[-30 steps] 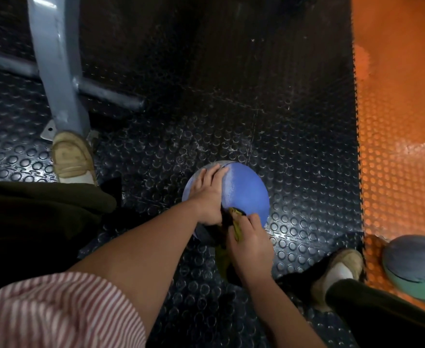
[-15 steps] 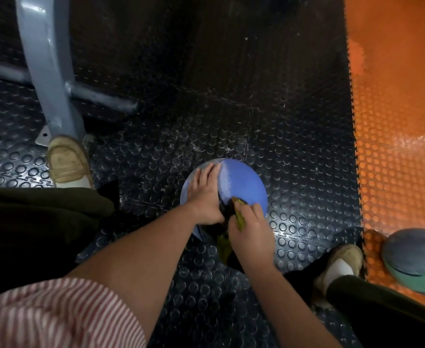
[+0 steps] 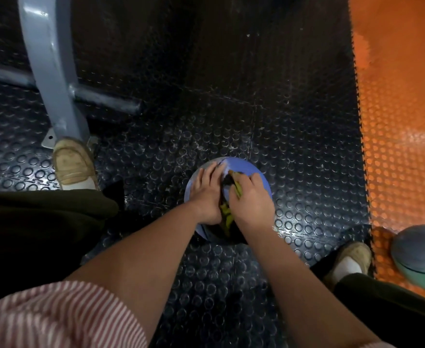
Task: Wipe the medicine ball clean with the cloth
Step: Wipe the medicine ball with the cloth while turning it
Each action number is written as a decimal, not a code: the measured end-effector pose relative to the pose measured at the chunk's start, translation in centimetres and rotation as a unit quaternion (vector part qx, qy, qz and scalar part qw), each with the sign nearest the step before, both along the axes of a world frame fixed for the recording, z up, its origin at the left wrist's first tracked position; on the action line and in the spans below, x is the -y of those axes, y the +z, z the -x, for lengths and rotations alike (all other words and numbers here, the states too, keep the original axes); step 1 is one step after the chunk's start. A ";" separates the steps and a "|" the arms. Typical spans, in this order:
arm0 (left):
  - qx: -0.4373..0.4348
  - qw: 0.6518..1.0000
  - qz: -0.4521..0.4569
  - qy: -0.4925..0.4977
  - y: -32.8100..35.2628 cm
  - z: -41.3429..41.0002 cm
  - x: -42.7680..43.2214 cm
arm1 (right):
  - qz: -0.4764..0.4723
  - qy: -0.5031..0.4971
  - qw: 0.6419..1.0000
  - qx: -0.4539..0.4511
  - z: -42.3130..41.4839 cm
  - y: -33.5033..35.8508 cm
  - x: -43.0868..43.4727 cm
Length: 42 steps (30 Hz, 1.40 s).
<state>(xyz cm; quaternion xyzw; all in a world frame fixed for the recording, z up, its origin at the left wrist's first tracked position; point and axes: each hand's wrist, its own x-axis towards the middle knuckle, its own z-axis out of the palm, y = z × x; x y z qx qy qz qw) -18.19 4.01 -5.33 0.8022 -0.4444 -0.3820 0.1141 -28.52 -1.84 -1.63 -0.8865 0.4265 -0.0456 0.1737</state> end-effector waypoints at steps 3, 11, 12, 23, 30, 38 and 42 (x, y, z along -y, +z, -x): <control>-0.047 0.999 0.016 0.017 0.6 -1.2 0.0 | -0.052 0.009 0.999 0.003 4.4 -1.9 -3.5; -0.026 0.999 0.026 0.035 0.1 -0.1 -0.6 | -0.007 -0.003 0.997 0.082 5.9 -1.8 -4.4; -0.026 0.999 0.029 0.038 0.1 -0.2 -0.6 | 0.014 -0.003 0.996 0.090 4.5 -1.1 -3.3; -0.036 0.999 0.029 0.026 0.9 -0.2 -0.4 | -0.088 -0.094 0.992 -0.017 7.9 -3.7 -5.3; -0.034 0.996 0.030 0.079 0.4 0.2 -0.4 | -0.002 -0.087 0.991 0.105 0.1 -0.8 1.1; -0.036 0.996 0.034 0.074 0.5 0.4 -0.6 | 0.113 -0.028 0.988 0.102 4.3 -5.0 -3.6; -0.053 0.997 0.018 0.061 1.0 -0.5 -0.3 | -0.022 0.010 0.998 0.051 7.4 -4.9 -5.7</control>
